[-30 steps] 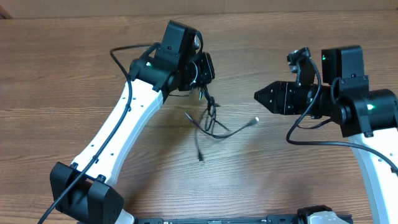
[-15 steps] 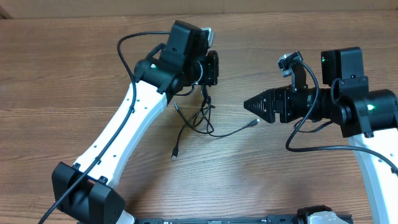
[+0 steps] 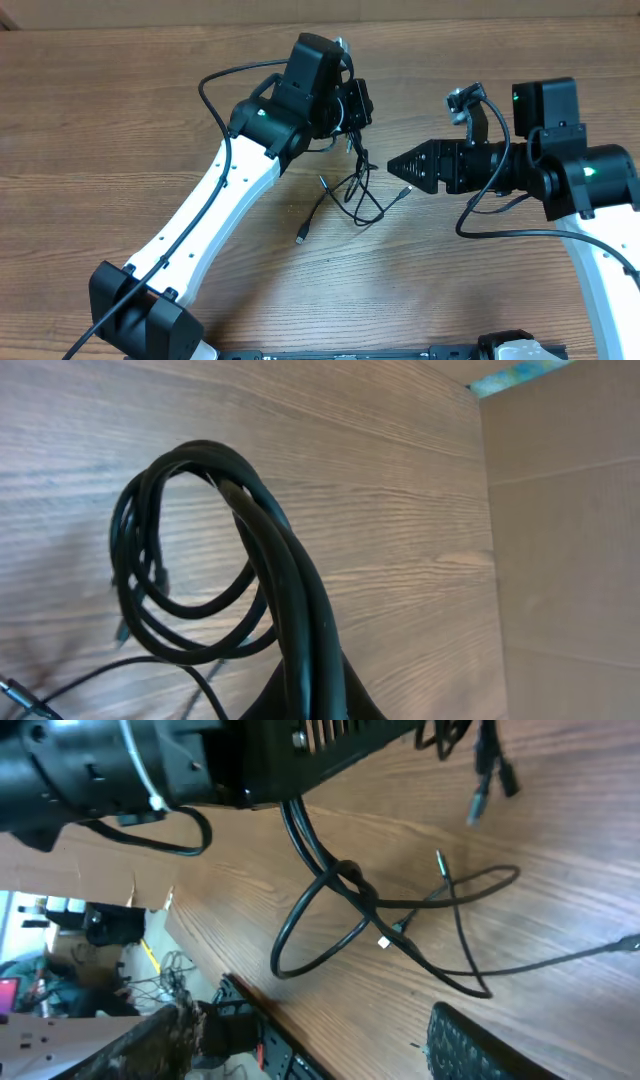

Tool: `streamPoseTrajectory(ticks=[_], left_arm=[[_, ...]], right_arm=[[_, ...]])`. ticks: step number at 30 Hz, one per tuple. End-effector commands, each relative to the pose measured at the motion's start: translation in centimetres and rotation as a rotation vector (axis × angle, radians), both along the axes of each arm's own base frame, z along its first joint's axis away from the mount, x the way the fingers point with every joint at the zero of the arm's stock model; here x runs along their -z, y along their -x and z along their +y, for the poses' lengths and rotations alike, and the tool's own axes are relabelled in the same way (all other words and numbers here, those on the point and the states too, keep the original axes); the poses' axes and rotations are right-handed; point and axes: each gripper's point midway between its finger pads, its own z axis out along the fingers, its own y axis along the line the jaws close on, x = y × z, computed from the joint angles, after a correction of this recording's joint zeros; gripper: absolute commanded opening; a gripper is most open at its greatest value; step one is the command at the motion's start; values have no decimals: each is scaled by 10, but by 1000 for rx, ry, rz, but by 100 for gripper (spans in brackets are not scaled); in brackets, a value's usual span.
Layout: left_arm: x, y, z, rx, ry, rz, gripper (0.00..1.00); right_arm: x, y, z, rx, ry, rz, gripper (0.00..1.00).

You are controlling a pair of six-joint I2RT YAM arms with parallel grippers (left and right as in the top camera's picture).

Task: Untangle cables

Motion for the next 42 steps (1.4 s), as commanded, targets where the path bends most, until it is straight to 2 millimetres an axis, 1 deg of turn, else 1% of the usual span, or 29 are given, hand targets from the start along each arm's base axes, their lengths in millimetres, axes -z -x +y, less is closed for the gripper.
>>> streamPoseTrajectory(ticks=[1, 4, 7, 9, 10, 11, 14, 17, 20, 21, 22, 23, 28, 30, 31, 33, 36, 40, 42], left_arm=[[-4, 9, -15, -46, 70, 68, 4], [-7, 11, -22, -40, 84, 63, 4], [-8, 12, -24, -40, 91, 64, 4], [-8, 13, -25, -39, 99, 75, 4], [-8, 14, -26, -35, 102, 76, 4], [-8, 15, -26, -28, 103, 79, 4], [-4, 17, -24, -29, 89, 95, 4], [0, 20, -22, -22, 71, 105, 4], [2, 22, -21, -15, 56, 110, 4], [3, 23, -20, -15, 53, 113, 4], [5, 24, -19, -17, 48, 120, 4], [5, 24, -19, -19, 45, 123, 4], [14, 23, -9, -64, 4, 142, 4], [17, 25, -6, -79, -5, 161, 4], [17, 25, -4, -84, -6, 168, 4], [20, 25, 0, -91, -14, 179, 4], [23, 25, 5, -99, -25, 193, 4], [21, 26, 4, -43, -29, 172, 4], [18, 28, 2, -5, -24, 159, 4]], right_arm=[[-3, 11, 20, -68, -30, 6, 71], [1, 13, 32, -108, -11, -6, 71], [16, 8, 36, -63, 58, 35, 68], [28, 5, 39, -46, 104, 66, 62], [30, 5, 40, -48, 111, 71, 59], [37, 4, 43, -46, 133, 88, 52], [50, -3, 40, -16, 181, 109, 45], [60, -12, 32, 49, 235, 125, 37], [62, -20, 26, 82, 272, 97, 33], [63, -23, 24, 93, 284, 87, 26], [63, -26, 21, 108, 299, 75, 11], [64, -28, 20, 118, 308, 69, 4], [67, -36, 9, 215, 346, 84, 4], [70, -40, -2, 288, 385, 96, 4], [72, -42, -8, 326, 407, 103, 4], [77, -46, -28, 454, 477, 125, 4], [80, -49, -49, 578, 544, 135, 4], [82, -51, -78, 741, 616, 147, 4], [82, -52, -89, 776, 636, 148, 4]])
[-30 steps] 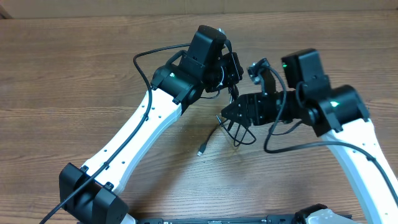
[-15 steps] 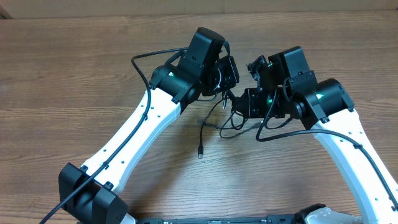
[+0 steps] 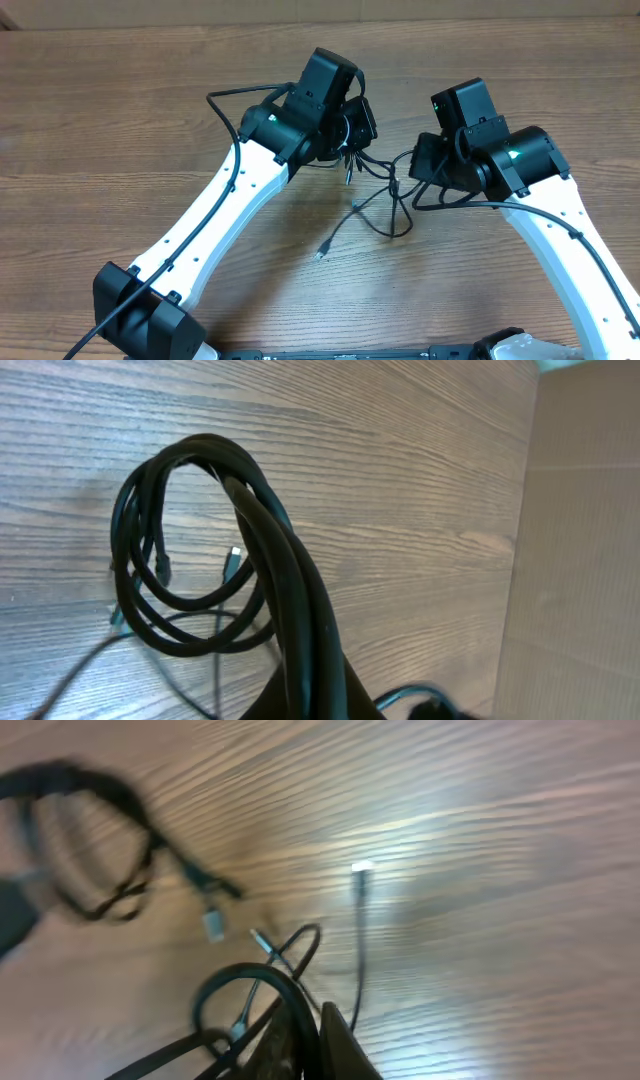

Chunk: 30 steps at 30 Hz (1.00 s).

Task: Untangle cables

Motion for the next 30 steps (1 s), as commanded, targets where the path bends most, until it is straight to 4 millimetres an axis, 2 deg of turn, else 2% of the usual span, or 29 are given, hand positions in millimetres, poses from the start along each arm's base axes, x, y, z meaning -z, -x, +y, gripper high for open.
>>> streamPoseTrajectory(ticks=[1, 7, 9, 11, 16, 18, 23, 30], left_arm=[[-8, 0, 0, 75, 6, -44, 4], [-33, -1, 4, 146, 16, -165, 4], [-47, -2, 6, 162, 29, -217, 4], [-69, -2, 10, 182, 61, -285, 4], [-99, 1, 22, 183, 107, -358, 4], [-117, 4, 33, 172, 133, -393, 4], [-144, 6, 59, 118, 145, -457, 4], [-177, 11, 95, 33, 159, -537, 4]], right_arm=[[-3, -11, -43, 197, 120, -47, 4], [0, -10, -77, 279, 146, -15, 4], [1, -10, -87, 289, 158, -4, 4], [3, -6, -100, 315, 170, 17, 4], [4, -3, -116, 351, 180, 35, 4], [4, -2, -126, 382, 180, 42, 4], [5, 0, -141, 429, 181, 54, 4], [5, 2, -151, 421, 198, 61, 4]])
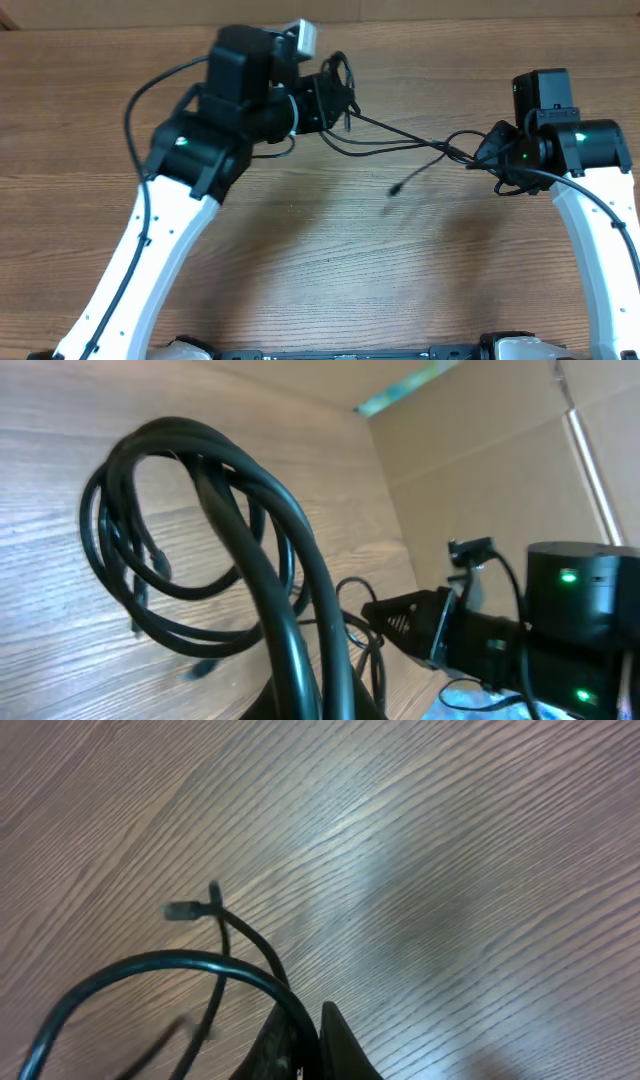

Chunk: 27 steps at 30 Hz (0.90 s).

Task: Untangle cables
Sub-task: 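Pull the cables apart, left gripper moving far left, right gripper right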

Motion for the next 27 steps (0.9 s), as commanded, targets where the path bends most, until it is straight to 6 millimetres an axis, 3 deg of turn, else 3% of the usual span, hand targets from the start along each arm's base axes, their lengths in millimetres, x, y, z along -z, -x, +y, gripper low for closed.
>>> streamPoseTrajectory(ticks=[1, 4, 15, 27], left_arm=[[-50, 0, 50, -140, 23, -144, 4], [-63, 4, 64, -164, 69, -150, 4], [-84, -2, 124, -251, 258, -60, 4], [-90, -10, 189, -438, 451, 89, 5]], right_arm=[[-2, 5, -40, 56, 148, 20, 4], [-2, 5, -40, 57, 147, 19, 4], [-2, 5, -40, 56, 148, 20, 4], [-2, 5, -40, 56, 148, 20, 4]])
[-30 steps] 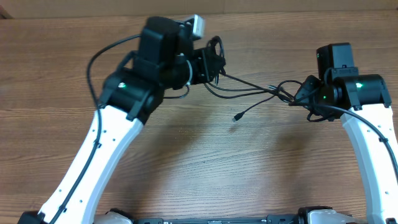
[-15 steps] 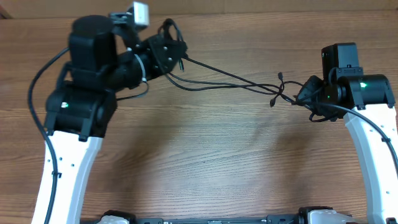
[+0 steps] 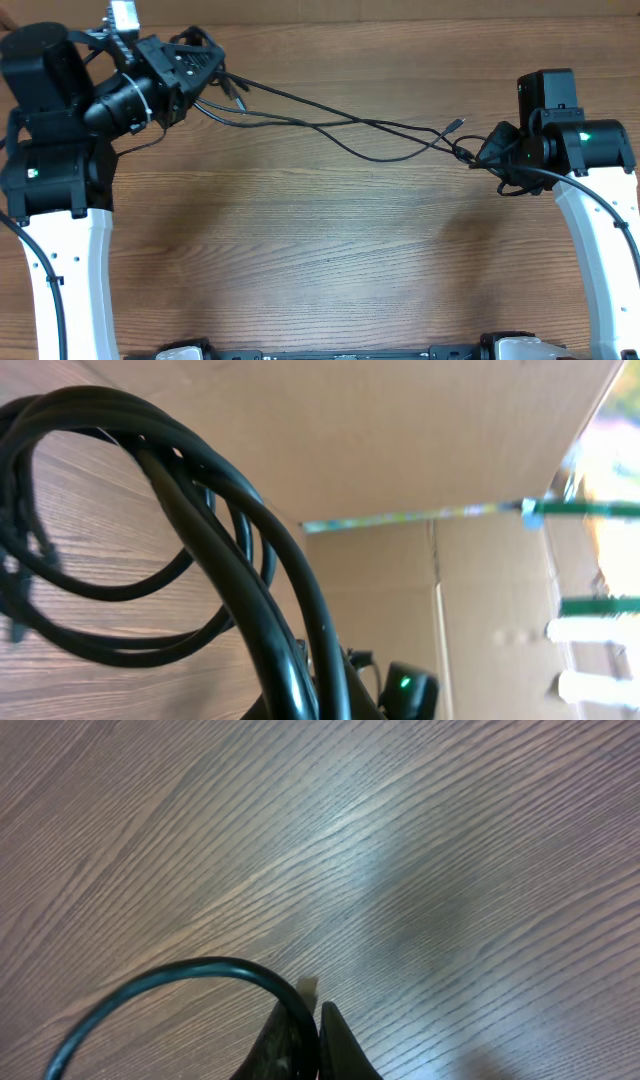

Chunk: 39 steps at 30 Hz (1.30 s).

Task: Untangle cables
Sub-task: 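Pull the cables apart, left gripper moving far left, right gripper right, then open the right gripper, releasing its cable end, and hold it open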

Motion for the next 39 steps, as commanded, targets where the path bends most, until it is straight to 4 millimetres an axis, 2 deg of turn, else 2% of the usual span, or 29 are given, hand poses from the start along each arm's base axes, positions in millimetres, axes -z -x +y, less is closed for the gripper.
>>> streamPoseTrajectory(ticks=[1, 6, 9, 13, 19, 21, 32, 36, 39], left_arm=[[-27, 6, 33, -132, 64, -18, 4], [-28, 6, 37, -139, 66, -21, 4], [-28, 5, 37, -140, 64, -22, 4], [-28, 5, 38, -147, 63, -22, 4], [-27, 4, 40, -156, 60, -22, 4], [-27, 3, 40, -160, 59, -22, 4], [-26, -1, 51, -215, 43, -23, 4], [-23, -7, 68, -287, -26, -55, 4], [-21, -8, 71, -299, -51, -62, 4]], right_arm=[[-2, 5, -37, 72, 151, 13, 4], [-2, 4, -37, 73, 151, 12, 7], [-2, 4, -37, 72, 151, 13, 22], [-2, 4, -37, 72, 151, 13, 49], [-2, 4, -38, 70, 152, 13, 74], [-2, 5, -39, 71, 161, 14, 77], [-3, 4, -41, 33, 184, 17, 79], [-3, 4, -39, -68, 214, 30, 100], [-2, 4, -35, -85, 193, 30, 100]])
